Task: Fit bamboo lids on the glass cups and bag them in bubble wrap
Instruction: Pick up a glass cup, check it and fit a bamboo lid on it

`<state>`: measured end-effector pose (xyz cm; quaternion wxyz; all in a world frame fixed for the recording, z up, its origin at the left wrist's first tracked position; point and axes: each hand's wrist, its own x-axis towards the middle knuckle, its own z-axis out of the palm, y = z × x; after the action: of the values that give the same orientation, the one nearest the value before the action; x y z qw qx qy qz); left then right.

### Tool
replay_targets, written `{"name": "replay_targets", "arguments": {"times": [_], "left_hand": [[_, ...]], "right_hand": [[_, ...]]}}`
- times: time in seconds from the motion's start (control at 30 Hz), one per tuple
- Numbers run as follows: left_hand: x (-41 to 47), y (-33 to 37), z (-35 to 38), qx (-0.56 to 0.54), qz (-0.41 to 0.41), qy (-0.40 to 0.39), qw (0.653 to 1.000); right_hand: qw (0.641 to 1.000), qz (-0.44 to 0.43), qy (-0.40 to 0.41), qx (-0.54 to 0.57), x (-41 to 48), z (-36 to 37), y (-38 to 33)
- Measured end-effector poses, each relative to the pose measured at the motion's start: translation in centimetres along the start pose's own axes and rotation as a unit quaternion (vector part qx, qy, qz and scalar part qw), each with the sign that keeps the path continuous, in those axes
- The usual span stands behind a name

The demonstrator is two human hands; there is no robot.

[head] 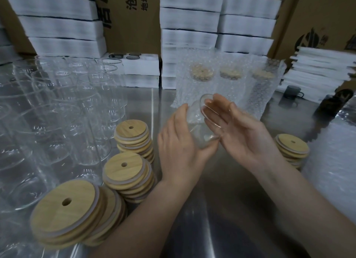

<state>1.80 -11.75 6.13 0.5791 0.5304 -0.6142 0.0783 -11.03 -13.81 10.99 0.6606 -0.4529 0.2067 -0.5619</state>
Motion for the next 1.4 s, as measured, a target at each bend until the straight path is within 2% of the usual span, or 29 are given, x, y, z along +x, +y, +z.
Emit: {"name": "replay_targets", "arguments": {"times": [0.1, 0.2, 0.37, 0.53, 0.73, 0.9, 1.2, 1.4], "left_hand": [[0.0, 0.3, -0.3, -0.027, -0.039, 0.000, 0.999], [0.0, 0.6, -0.4, -0.046, -0.073, -0.004, 0.996], [0.1, 0.7, -0.5, -0.043, -0.051, -0.021, 0.998], [0.0, 0.2, -0.2, -0.025, -0.010, -0.031, 0.999], [-0.1, -0.1, 0.0, 0.026, 0.080, -0.022, 0.996], [-0.2, -0.1, 0.2, 0.049, 0.099, -0.034, 0.993], [-0.2, 0.2, 0.1, 0.027, 0.071, -0.047, 0.996], [0.2, 0.4, -0.2, -0.041, 0.007, -0.045, 0.998]], "right_hand": [[0.997, -0.013, -0.054, -0.047, -0.2, -0.3, -0.2], [0.993, -0.007, -0.069, -0.095, -0.4, -0.1, -0.4], [0.977, -0.075, -0.014, -0.197, -0.5, 0.3, 0.2], [0.964, -0.125, 0.038, -0.233, -0.7, 0.9, 0.6], [0.969, -0.134, 0.086, -0.189, -0.9, 1.3, 0.5], [0.975, -0.108, 0.120, -0.151, -0.9, 1.1, 0.0], [0.983, -0.073, 0.130, -0.106, -0.8, 0.5, -0.5], [0.996, -0.044, 0.060, -0.044, -0.4, 0.2, -0.4]]}}
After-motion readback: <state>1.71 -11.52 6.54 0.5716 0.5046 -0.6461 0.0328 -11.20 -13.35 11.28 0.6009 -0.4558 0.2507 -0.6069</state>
